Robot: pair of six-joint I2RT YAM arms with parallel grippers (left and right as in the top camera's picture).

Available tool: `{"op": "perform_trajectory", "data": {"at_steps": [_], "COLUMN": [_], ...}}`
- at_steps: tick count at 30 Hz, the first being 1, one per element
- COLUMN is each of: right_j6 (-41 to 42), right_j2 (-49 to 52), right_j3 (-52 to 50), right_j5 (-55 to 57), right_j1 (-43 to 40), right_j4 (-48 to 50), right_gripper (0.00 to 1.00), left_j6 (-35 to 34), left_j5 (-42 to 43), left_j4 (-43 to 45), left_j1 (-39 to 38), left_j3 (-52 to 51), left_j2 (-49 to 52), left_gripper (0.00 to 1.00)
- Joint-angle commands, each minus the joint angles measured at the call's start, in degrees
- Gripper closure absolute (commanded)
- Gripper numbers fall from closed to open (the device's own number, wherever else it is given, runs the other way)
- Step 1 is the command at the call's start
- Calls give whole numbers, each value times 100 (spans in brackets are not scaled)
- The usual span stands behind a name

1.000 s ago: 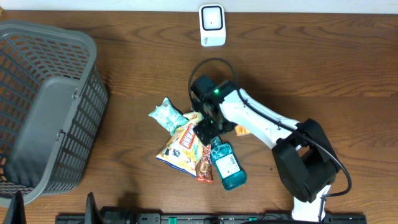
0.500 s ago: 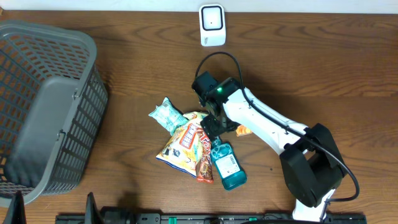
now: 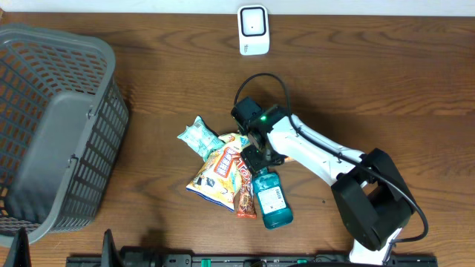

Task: Scan the item barcode

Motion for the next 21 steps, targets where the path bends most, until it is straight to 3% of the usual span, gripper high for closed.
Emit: {"op": "perform_trajectory", "data": {"at_steps": [1,8,11,13,15,17,18,21], "right_j6": [44,413,977,1360,1456,1449,1436,1436], "right_j2": [4,4,7,4,4,4,7,7], "right_j3": [-42,-352,-671,-831,-935,-938,-938,-938], "right_j5": [-229,-238,-138,-92,-116,-114,-114,-111], "right_j1": [96,221,223,188,192,219,229,243], "right_j4": [24,356,621,756,885,907,925,966], "right_gripper": [28,34,43,44,19,4,9,43], "left_j6": [35,37,37,35,35,37,37,37], "left_j5": [-35,-35,-35,-35,-35,-35,-35,-35], "left_j4": [42,44,44,44,44,44,44,44], "left_j1": [20,20,20,20,20,20,20,20], "left_j3": [2,2,2,2,2,2,2,2], "left_j2": [-9,-9,-9,-9,-9,-9,-9,-9], "left_gripper": [2,2,2,2,2,2,2,2]}}
